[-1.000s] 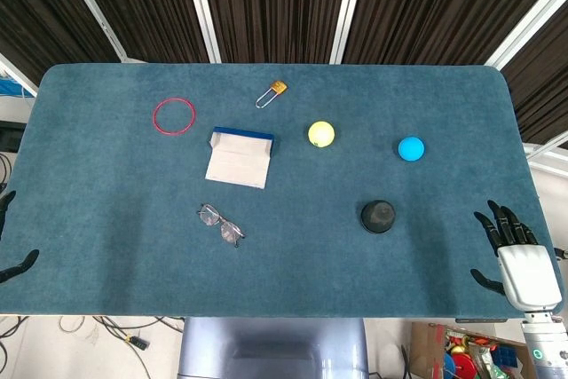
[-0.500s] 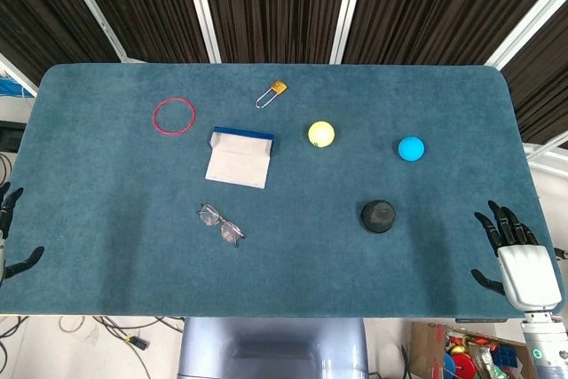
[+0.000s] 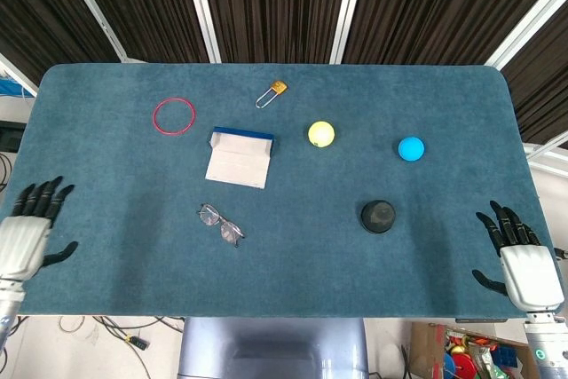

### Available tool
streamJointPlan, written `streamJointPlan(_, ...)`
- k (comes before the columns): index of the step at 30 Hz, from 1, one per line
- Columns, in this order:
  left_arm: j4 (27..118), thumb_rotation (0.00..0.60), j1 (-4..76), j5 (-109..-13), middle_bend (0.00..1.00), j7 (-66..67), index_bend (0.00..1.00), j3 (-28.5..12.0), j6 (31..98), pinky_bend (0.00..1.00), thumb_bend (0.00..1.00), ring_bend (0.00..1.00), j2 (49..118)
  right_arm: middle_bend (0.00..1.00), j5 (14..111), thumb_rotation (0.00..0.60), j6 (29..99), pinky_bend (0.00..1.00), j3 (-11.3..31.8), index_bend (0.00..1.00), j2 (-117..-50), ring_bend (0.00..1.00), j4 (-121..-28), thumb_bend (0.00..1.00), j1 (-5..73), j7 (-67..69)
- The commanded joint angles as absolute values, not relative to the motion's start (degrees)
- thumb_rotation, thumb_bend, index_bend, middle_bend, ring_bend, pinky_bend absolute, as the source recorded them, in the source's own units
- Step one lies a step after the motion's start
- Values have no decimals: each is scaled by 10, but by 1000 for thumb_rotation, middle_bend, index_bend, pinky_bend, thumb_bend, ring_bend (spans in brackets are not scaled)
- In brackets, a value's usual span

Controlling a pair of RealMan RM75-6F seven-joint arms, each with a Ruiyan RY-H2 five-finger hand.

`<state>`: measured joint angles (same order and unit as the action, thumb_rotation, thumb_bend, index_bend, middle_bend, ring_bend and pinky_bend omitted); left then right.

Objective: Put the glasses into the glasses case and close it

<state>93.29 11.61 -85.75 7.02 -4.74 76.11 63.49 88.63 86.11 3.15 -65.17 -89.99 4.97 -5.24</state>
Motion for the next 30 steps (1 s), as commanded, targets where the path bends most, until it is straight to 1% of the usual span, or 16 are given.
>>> streamJointPlan(1, 990, 600, 194, -851, 1, 114, 136, -66, 656, 0, 175, 0, 610, 0, 881, 600, 860, 235, 34, 147, -652, 82, -902, 0, 50, -51)
streamJointPlan(5, 1023, 600, 246, -818, 8, 148, 225, -89, 591, 0, 175, 0, 607, 0, 877, 600, 855, 235, 34, 147, -653, 82, -905, 0, 51, -53)
streamJointPlan(7, 1026, 600, 270, -793, 13, 174, 248, -99, 563, 0, 175, 0, 615, 0, 876, 600, 853, 235, 35, 147, -654, 82, -908, 0, 52, -55)
streamJointPlan(12, 1022, 600, 319, -735, 24, 244, 281, -106, 506, 0, 182, 0, 639, 0, 878, 600, 848, 235, 32, 147, -658, 82, -910, 0, 54, -65)
streamJointPlan(15, 1013, 600, 345, -708, 32, 286, 312, -110, 497, 0, 182, 0, 667, 0, 877, 600, 846, 235, 32, 147, -660, 81, -910, 0, 56, -69)
streamJointPlan(22, 999, 600, 376, -681, 48, 307, 368, -102, 484, 0, 187, 0, 722, 0, 873, 600, 853, 235, 34, 147, -654, 80, -911, 0, 51, -62)
streamJointPlan(28, 949, 600, 400, -663, 63, 319, 392, -87, 471, 0, 191, 0, 789, 0, 867, 600, 856, 235, 36, 147, -647, 80, -912, 0, 47, -50)
streamJointPlan(30, 922, 600, 407, -654, 66, 316, 394, -84, 466, 0, 224, 0, 815, 0, 863, 600, 857, 235, 37, 147, -645, 80, -912, 0, 45, -47)
